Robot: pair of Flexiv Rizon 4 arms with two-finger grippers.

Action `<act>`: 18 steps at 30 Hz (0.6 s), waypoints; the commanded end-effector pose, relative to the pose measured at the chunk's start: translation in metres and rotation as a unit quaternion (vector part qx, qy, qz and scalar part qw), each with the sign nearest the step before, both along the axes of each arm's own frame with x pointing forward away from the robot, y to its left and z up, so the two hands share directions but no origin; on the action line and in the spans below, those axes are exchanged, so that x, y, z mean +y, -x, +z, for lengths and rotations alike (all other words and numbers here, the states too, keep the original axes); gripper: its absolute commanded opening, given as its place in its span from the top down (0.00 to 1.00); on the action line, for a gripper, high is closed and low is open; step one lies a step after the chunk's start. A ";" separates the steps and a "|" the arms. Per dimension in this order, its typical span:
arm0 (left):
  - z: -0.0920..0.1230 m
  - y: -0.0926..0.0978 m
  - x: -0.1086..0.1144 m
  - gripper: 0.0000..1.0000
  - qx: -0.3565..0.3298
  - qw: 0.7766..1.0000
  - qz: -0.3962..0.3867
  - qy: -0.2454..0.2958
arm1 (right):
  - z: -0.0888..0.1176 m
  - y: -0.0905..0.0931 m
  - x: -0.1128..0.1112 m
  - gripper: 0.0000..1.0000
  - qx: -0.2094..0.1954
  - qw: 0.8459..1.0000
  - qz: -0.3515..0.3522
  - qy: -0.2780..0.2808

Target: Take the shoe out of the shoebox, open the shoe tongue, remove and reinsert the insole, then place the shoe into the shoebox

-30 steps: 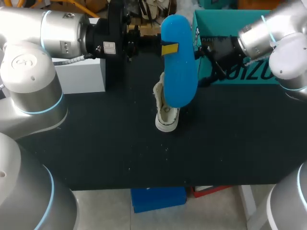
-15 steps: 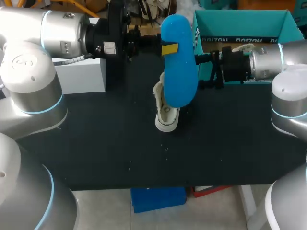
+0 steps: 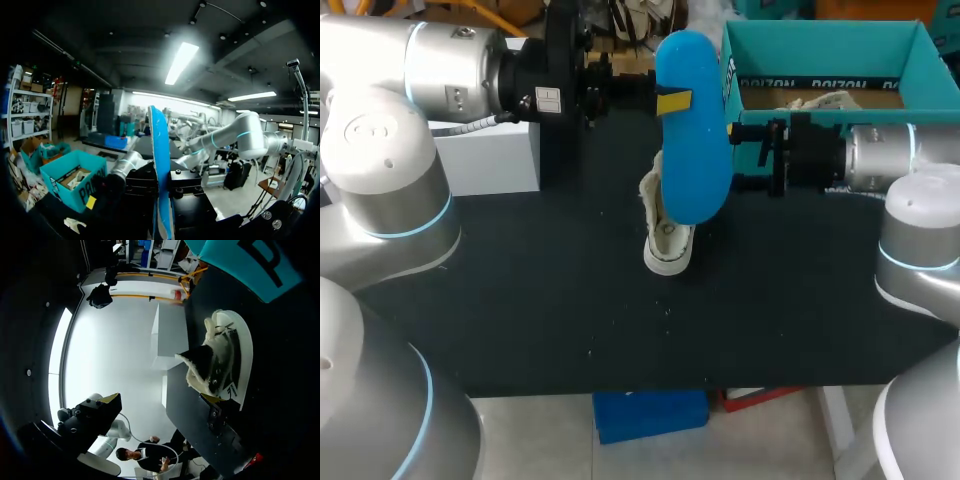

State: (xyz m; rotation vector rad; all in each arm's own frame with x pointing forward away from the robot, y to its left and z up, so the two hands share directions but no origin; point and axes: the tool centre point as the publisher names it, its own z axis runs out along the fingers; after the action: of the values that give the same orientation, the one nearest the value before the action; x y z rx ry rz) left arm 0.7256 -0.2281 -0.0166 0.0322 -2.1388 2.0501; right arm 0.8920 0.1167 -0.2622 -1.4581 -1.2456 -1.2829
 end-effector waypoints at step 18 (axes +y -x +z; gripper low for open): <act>-0.018 0.018 -0.005 1.00 -0.367 0.920 0.061 -0.127 | 0.000 0.001 0.001 0.00 0.000 1.000 -0.002 0.000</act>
State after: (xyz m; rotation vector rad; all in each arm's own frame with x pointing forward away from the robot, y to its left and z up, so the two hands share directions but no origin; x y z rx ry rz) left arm 0.7178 -0.2344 -0.0293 -0.1752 -2.3536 2.0648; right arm 0.8911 0.1158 -0.2611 -1.4593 -1.2455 -1.2833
